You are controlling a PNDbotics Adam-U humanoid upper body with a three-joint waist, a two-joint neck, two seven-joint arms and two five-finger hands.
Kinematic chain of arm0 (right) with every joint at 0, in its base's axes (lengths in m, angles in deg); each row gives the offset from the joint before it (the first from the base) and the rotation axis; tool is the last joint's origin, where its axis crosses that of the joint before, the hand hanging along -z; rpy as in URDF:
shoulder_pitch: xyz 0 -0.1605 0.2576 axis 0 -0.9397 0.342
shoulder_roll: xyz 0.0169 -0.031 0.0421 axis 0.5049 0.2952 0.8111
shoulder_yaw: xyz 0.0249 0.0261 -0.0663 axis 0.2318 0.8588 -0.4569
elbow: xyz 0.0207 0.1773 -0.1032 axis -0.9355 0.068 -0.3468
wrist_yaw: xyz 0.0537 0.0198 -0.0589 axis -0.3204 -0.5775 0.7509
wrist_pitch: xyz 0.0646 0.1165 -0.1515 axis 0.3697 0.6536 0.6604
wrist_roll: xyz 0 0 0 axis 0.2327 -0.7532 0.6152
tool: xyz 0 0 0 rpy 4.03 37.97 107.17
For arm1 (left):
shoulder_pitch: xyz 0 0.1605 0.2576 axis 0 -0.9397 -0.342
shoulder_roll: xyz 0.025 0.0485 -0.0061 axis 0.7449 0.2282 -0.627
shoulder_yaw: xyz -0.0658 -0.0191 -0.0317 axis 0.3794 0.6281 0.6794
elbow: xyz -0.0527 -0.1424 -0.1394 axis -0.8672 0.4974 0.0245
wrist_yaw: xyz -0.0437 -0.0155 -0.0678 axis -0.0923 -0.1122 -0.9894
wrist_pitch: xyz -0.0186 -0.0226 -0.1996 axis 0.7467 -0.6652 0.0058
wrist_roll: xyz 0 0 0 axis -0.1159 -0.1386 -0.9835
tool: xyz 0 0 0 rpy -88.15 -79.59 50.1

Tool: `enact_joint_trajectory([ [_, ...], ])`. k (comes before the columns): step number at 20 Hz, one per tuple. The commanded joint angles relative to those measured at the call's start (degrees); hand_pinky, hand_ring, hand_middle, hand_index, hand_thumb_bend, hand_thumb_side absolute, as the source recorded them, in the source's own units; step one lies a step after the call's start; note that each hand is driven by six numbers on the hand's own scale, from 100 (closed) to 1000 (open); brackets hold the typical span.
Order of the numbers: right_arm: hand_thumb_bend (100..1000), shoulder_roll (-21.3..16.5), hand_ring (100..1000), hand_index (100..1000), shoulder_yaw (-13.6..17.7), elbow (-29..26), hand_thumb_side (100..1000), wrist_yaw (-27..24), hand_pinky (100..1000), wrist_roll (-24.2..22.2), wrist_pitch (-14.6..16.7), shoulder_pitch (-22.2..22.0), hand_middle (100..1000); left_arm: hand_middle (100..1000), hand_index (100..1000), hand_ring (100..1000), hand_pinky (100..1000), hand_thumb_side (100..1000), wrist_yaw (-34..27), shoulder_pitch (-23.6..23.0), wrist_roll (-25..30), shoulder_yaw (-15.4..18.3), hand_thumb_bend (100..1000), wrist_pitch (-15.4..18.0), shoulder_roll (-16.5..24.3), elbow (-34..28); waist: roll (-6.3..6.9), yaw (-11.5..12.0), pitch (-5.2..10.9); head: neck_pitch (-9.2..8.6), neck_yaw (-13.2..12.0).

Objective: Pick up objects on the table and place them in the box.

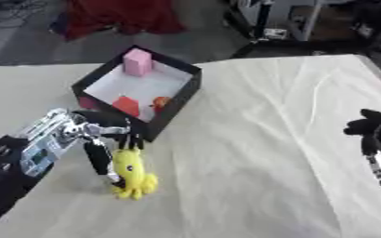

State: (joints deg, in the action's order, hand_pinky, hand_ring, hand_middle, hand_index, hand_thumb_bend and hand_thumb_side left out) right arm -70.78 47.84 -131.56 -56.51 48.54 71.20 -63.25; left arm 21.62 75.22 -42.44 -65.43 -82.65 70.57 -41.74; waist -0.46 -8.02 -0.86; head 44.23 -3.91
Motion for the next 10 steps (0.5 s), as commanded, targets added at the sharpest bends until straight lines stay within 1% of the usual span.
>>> enact_joint_trajectory([
  [1, 100, -0.47, 742, 882, 0.14, -0.65, 505, -0.32, 889, -0.14, 0.05, 0.44, 704, 571, 737, 560, 657, 201, 0.51, 0.72, 1.39, 0.51, 495, 0.57, 1.12, -0.08, -0.36, 0.00, 0.98, -0.11, -0.08],
  [2, 100, -0.45, 742, 882, 0.14, -0.65, 505, -0.32, 889, -0.14, 0.04, 0.43, 704, 562, 729, 552, 650, 192, 0.54, 0.70, 1.84, 0.62, 472, 0.69, 1.19, -0.11, -0.36, 0.01, 0.98, -0.11, -0.08],
  [4, 100, -0.42, 742, 882, 0.17, -0.62, 509, -0.28, 889, -0.14, 0.03, 0.39, 704, 530, 702, 520, 620, 163, 0.55, 0.65, 2.64, 0.81, 394, 0.90, 1.36, -0.27, -0.35, 0.02, 0.98, -0.11, -0.08],
  [6, 100, -0.41, 742, 882, 0.22, -0.61, 505, -0.26, 889, -0.08, 0.01, 0.36, 703, 483, 658, 484, 585, 136, 0.61, 0.54, 3.00, 1.09, 290, 1.04, 1.57, -0.58, -0.35, 0.03, 1.00, -0.11, -0.06],
  [8, 100, -0.40, 742, 882, 0.26, -0.62, 505, -0.26, 889, -0.03, 0.01, 0.34, 704, 457, 632, 461, 564, 127, 0.74, 0.39, 2.81, 1.47, 247, 1.07, 1.78, -0.99, -0.35, 0.05, 1.02, -0.11, 0.00],
  [9, 100, -0.40, 742, 882, 0.26, -0.62, 505, -0.26, 889, -0.01, 0.01, 0.34, 704, 408, 585, 418, 527, 123, 0.82, 0.33, 2.48, 1.71, 178, 1.03, 1.88, -1.23, -0.35, 0.07, 1.04, -0.11, 0.03],
  [10, 100, -0.39, 742, 882, 0.27, -0.62, 505, -0.26, 889, 0.00, 0.00, 0.34, 704, 374, 553, 387, 502, 124, 0.91, 0.28, 2.00, 1.94, 135, 0.97, 1.98, -1.50, -0.35, 0.08, 1.05, -0.11, 0.05],
])
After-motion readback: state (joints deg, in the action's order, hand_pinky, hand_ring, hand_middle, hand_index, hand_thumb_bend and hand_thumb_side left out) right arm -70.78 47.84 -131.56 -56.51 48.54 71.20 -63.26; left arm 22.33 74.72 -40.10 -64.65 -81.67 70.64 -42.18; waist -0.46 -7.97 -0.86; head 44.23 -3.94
